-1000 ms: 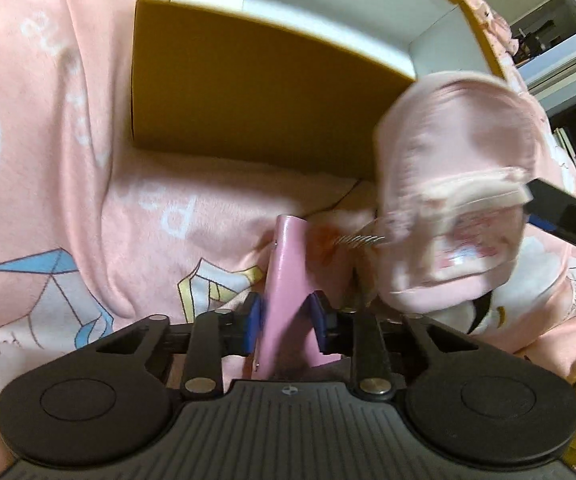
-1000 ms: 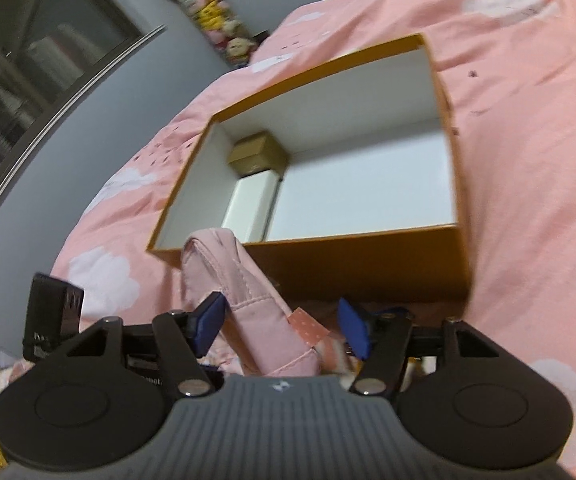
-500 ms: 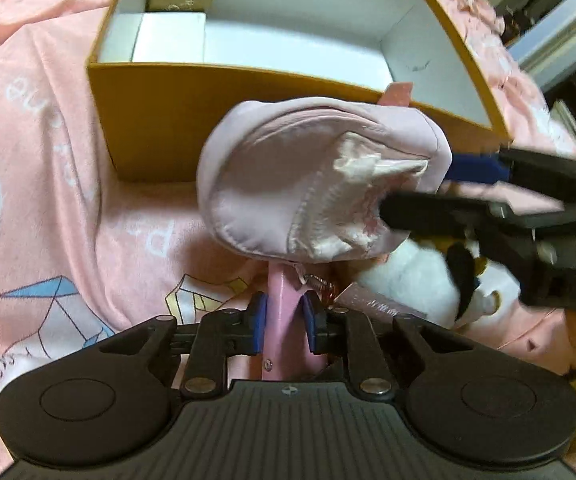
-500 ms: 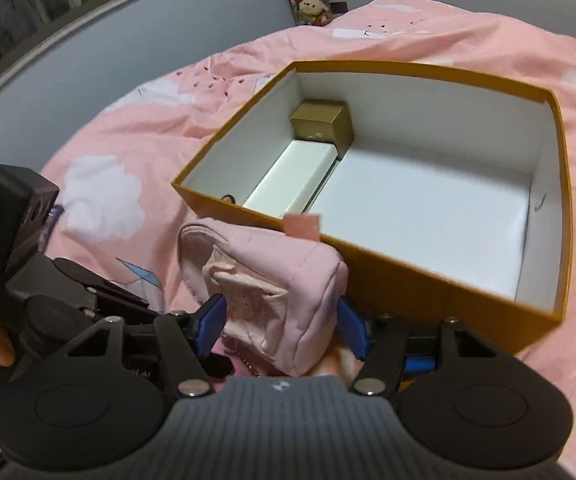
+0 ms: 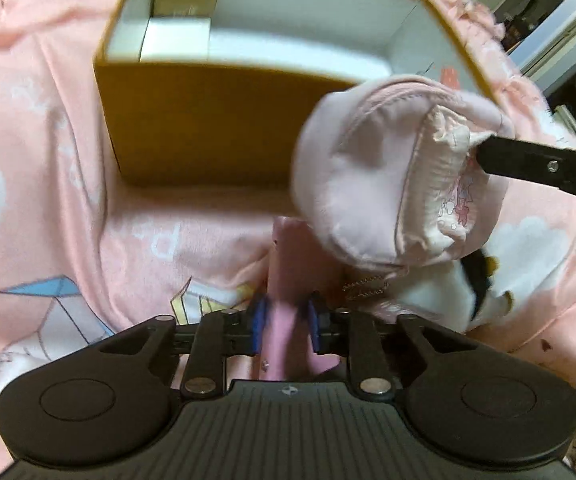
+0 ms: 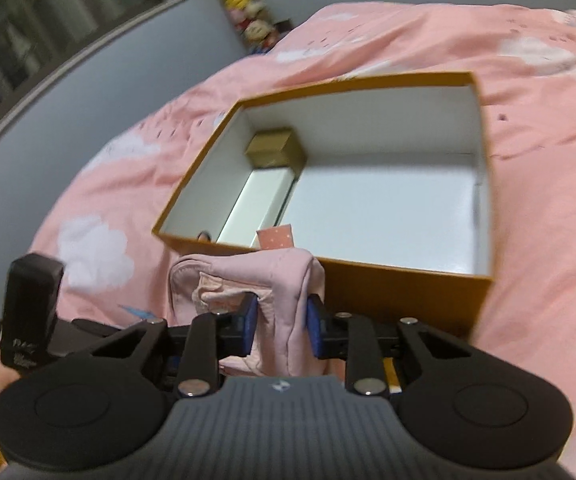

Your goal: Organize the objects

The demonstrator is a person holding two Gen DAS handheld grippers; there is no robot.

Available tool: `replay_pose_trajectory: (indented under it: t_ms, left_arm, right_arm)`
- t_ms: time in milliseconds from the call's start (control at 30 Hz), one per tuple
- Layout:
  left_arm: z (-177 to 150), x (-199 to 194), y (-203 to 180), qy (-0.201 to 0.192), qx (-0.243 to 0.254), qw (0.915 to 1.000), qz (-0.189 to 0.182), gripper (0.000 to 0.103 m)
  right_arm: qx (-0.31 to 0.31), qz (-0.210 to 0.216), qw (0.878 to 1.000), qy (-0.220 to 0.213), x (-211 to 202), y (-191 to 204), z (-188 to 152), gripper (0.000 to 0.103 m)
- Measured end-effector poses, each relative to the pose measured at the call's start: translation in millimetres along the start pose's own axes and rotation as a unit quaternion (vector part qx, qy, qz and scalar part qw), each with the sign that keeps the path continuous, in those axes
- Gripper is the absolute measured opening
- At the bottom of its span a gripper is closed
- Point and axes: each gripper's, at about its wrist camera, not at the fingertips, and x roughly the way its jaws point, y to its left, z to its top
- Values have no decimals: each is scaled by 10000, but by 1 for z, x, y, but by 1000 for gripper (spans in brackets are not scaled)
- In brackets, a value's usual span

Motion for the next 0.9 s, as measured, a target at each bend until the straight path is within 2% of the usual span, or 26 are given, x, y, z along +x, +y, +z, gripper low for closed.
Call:
replay_pose_trajectory:
  t_ms: [167, 300, 467, 700, 900]
  left_arm:
    - [-5, -31, -10, -476, 68, 9988, -18, 17]
    - [5, -47, -8, -780, -105, 9968, -151, 16]
    - [20, -69, -18, -1212, -236, 9919, -312, 16]
    - [41, -102, -10, -1763, -441, 9813, -643, 16]
    - [70, -114, -6, -2158, -488, 9740, -485, 15]
  right_arm:
    - [527, 9, 9977, -426, -31, -13, 1, 26]
    - [928, 37, 9932, -700, -39, -19, 8, 26]
    - [1462, 150, 9859, -801, -32, -24, 16, 26]
    - [1724, 334, 9800, -935, -32, -25, 30, 26]
    - [1966, 248, 9750, -1007, -22, -27, 49, 26]
